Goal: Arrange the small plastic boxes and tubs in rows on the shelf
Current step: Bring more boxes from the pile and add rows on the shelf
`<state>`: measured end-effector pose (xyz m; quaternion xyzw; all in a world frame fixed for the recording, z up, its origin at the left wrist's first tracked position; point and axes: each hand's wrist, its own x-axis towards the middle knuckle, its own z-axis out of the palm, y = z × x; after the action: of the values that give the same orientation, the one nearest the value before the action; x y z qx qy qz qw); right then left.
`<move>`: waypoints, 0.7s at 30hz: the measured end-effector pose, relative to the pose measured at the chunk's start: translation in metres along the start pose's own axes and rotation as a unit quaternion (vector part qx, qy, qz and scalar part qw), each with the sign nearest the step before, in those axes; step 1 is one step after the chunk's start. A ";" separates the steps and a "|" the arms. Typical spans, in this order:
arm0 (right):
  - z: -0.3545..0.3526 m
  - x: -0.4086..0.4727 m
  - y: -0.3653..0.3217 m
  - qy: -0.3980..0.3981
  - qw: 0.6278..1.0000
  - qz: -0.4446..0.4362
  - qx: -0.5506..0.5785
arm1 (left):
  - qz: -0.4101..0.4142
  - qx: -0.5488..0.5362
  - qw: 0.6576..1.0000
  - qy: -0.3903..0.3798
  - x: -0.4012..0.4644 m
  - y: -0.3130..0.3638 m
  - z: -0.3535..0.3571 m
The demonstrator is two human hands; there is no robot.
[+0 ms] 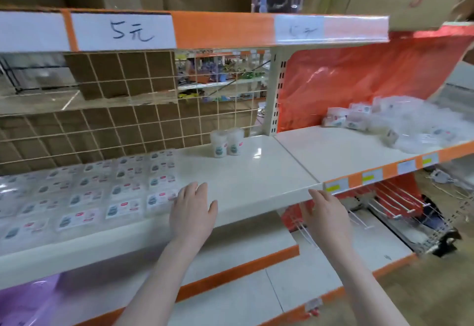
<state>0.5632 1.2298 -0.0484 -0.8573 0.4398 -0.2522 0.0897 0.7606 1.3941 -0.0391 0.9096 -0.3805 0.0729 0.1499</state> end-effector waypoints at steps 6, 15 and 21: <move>-0.049 0.029 0.102 0.007 0.998 0.016 -0.064 | 0.028 -0.048 0.998 0.003 0.013 0.131 0.026; -0.072 0.073 0.195 0.043 0.997 0.047 -0.041 | 0.072 -0.087 0.994 -0.005 0.052 0.248 0.055; -0.059 0.120 0.240 0.061 0.995 0.071 -0.029 | 0.105 -0.095 0.990 -0.004 0.106 0.296 0.087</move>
<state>0.4216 0.9949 -0.0455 -0.8090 0.5114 -0.2843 0.0560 0.6248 1.0970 -0.0311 0.8464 -0.4799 0.0479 0.2258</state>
